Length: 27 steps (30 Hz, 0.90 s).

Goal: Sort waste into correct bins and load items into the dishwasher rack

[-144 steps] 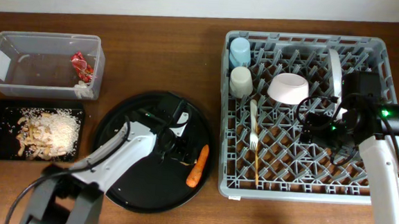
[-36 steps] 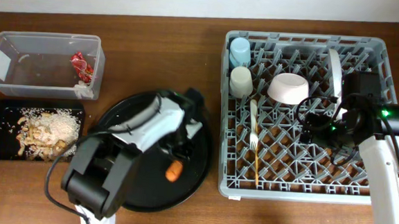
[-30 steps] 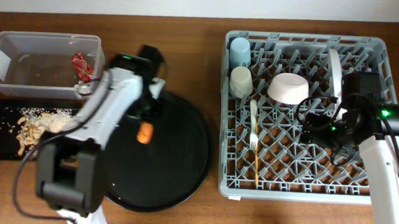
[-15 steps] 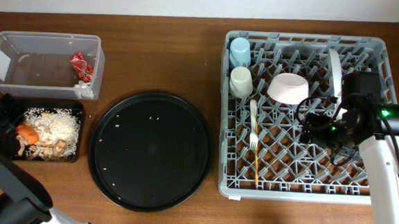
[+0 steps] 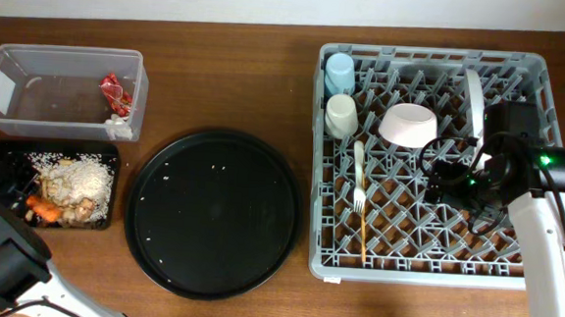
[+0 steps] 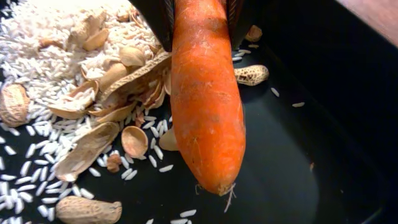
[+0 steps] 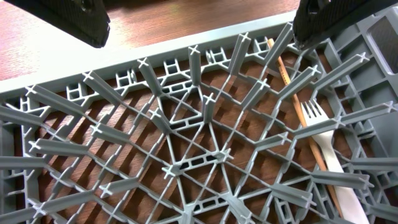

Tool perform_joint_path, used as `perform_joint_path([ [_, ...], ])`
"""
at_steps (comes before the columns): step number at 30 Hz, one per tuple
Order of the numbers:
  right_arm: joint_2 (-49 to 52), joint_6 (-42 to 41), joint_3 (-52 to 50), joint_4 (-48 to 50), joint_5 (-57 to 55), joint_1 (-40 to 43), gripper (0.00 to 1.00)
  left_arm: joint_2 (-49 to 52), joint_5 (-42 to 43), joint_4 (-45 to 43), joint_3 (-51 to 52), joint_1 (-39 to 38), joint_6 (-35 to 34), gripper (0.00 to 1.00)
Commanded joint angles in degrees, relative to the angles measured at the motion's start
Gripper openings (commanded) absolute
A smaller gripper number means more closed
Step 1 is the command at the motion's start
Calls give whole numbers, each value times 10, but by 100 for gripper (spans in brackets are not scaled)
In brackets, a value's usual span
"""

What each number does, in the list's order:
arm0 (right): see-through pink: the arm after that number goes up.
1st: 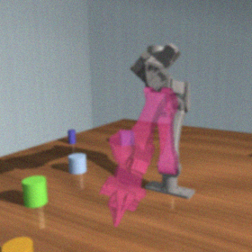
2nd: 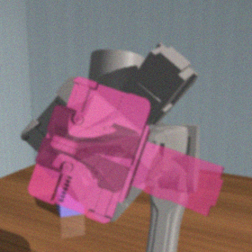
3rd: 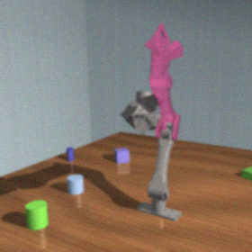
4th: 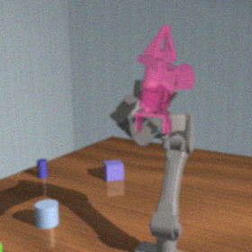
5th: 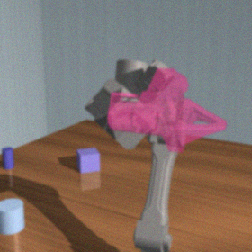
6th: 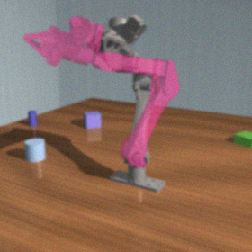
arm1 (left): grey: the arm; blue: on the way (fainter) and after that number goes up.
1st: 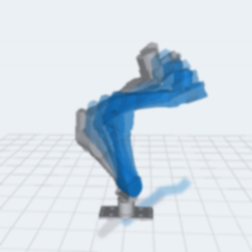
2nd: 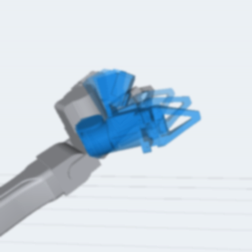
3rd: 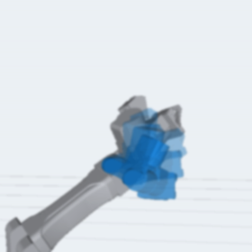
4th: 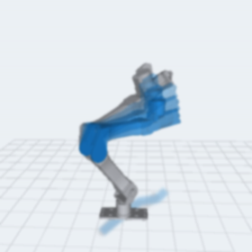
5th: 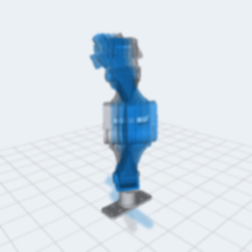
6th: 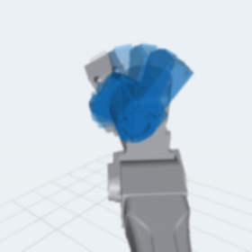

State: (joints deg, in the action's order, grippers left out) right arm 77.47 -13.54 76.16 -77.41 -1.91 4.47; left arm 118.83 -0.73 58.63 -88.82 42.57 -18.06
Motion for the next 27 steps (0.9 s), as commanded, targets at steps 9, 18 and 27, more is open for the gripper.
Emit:
perform_joint_path([
  [9,-2,-2,-2,-2,-2,4,97,9,33,86,-99,-1,-15,44],
  [18,16,3,-2,14,56,4,99,-129,33,131,-128,-249,13,44],
  [27,34,71,-3,-14,116,5,99,-160,29,326,-121,-575,91,62],
])
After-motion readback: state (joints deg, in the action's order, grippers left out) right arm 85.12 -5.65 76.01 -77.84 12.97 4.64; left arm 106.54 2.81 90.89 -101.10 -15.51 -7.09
